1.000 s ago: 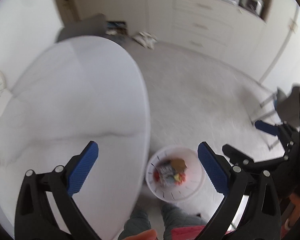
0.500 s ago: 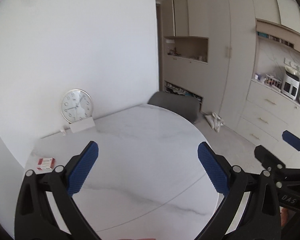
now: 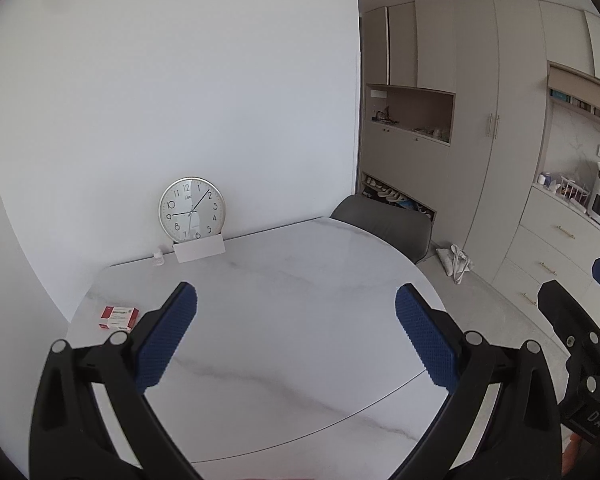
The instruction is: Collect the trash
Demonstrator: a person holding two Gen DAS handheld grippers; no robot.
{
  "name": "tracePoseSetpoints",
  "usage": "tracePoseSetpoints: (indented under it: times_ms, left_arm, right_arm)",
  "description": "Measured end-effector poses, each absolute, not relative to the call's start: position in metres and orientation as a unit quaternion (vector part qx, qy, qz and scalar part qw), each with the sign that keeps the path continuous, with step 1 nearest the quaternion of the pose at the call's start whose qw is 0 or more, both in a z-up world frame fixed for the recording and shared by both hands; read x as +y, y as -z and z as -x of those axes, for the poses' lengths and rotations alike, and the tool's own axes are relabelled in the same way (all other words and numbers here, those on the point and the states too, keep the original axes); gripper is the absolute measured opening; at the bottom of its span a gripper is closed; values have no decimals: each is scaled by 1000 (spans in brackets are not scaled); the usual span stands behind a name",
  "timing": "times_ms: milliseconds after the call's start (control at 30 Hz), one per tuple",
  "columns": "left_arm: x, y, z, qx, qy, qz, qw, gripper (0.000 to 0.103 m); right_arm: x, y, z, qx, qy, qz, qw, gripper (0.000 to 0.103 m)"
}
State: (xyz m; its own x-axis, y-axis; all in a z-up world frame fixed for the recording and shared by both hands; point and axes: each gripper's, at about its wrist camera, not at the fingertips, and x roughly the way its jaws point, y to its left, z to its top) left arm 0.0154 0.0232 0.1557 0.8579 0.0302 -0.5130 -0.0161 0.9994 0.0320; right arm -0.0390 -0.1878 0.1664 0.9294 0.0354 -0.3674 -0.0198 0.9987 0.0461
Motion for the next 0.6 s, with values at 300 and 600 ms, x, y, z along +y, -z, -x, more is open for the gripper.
tracePoseSetpoints:
  times_ms: [300,600]
  left_arm:
    - [19,-146,-15,275,-6,-19,961,95]
    - [23,-139,-25,283,-4,-15,959,95]
  right_arm:
    - [-189,-157,30,201,-11,-23,979,101]
    - [-186,-152,26,212,-9,-20,977,101]
